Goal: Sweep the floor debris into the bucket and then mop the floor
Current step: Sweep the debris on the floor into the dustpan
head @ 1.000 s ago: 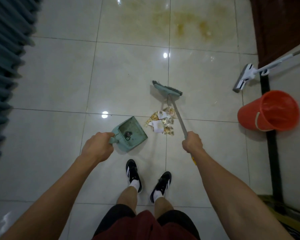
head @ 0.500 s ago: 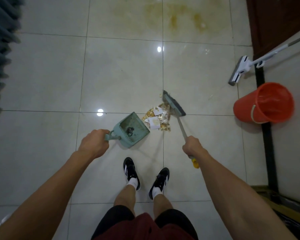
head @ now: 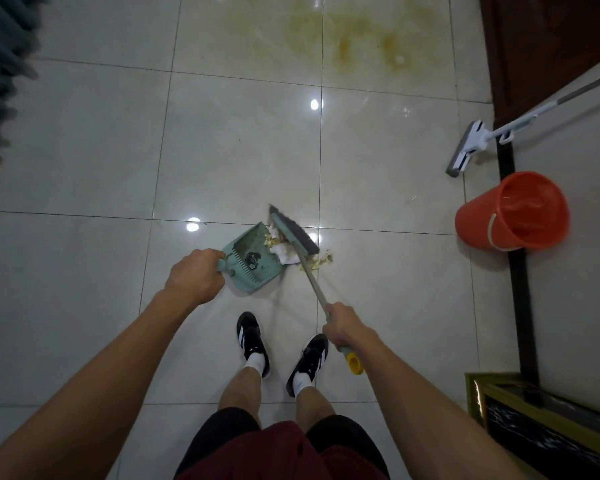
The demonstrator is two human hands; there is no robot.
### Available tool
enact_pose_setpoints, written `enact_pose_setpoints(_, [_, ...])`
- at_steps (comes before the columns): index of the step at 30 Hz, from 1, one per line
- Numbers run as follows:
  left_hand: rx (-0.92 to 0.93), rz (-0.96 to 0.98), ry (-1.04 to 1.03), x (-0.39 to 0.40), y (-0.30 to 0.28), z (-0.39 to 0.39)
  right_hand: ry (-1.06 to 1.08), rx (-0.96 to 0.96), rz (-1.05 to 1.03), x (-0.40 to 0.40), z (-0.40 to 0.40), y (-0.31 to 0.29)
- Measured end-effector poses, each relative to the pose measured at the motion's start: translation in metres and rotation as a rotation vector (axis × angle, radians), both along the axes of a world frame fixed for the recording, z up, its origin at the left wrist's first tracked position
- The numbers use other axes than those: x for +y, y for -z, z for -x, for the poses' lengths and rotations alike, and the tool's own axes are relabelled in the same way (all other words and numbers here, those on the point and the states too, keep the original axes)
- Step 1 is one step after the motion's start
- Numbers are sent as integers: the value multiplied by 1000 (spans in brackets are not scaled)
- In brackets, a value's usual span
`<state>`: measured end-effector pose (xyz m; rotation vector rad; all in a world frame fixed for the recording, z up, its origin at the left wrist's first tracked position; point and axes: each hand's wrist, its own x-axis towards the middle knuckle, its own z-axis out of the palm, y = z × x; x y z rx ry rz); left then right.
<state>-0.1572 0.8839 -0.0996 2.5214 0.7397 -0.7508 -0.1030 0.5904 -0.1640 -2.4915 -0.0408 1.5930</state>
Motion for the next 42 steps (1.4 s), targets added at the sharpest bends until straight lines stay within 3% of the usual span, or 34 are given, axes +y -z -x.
enact_pose_setpoints(9, [-23, 23, -10, -21, -4, 17, 71, 95, -117, 4, 50, -10])
enact_pose_setpoints(14, [-42, 31, -63, -31, -8, 30, 273, 149, -184, -5, 66, -16])
enact_pose_setpoints(29, [-64, -29, -151, -40, -45, 62, 390, 59, -271, -43, 44, -50])
enact_pose_setpoints(35, [-60, -37, -186, -17, -58, 71, 481, 66, -347, -23, 31, -60])
enact_pose_setpoints(42, [-26, -13, -208, 51, -52, 78, 587, 68, -405, 58, 18, -48])
